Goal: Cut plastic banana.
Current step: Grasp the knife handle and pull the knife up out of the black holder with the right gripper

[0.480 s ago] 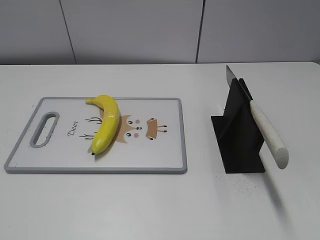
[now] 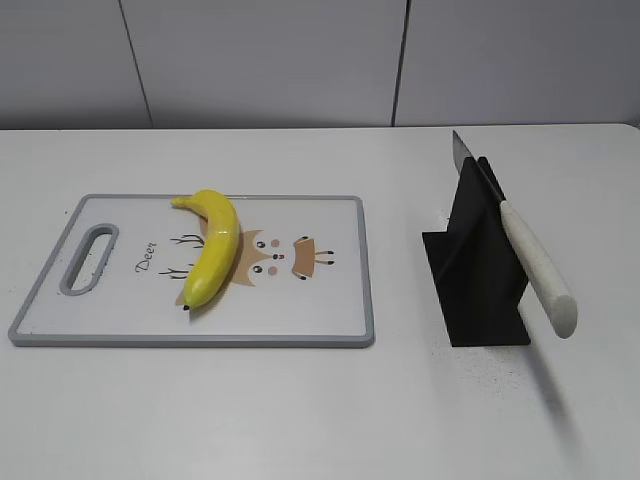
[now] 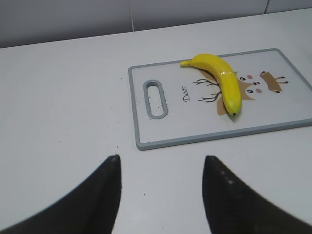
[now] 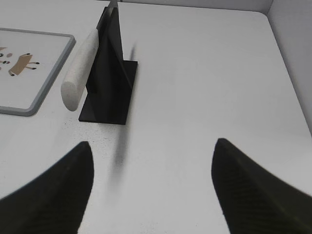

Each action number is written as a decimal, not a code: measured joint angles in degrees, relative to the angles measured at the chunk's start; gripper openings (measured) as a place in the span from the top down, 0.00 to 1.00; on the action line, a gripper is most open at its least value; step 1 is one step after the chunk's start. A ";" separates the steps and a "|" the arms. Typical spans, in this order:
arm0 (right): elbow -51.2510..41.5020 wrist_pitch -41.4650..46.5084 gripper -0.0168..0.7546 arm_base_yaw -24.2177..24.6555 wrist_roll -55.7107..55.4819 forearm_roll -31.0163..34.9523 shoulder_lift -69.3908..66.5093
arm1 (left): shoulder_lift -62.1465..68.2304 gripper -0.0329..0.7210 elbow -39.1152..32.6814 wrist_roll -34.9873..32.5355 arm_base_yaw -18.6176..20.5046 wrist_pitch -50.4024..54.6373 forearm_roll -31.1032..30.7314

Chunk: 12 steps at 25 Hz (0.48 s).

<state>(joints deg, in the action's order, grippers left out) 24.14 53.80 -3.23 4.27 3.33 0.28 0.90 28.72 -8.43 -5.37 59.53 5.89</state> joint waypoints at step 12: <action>0.00 0.00 0.22 0.00 0.00 0.00 0.00 | 0.00 0.27 0.00 0.00 0.00 0.00 0.00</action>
<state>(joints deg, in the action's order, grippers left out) 24.14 53.80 -3.23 4.27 3.33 0.28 0.90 28.72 -8.43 -5.37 59.53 5.89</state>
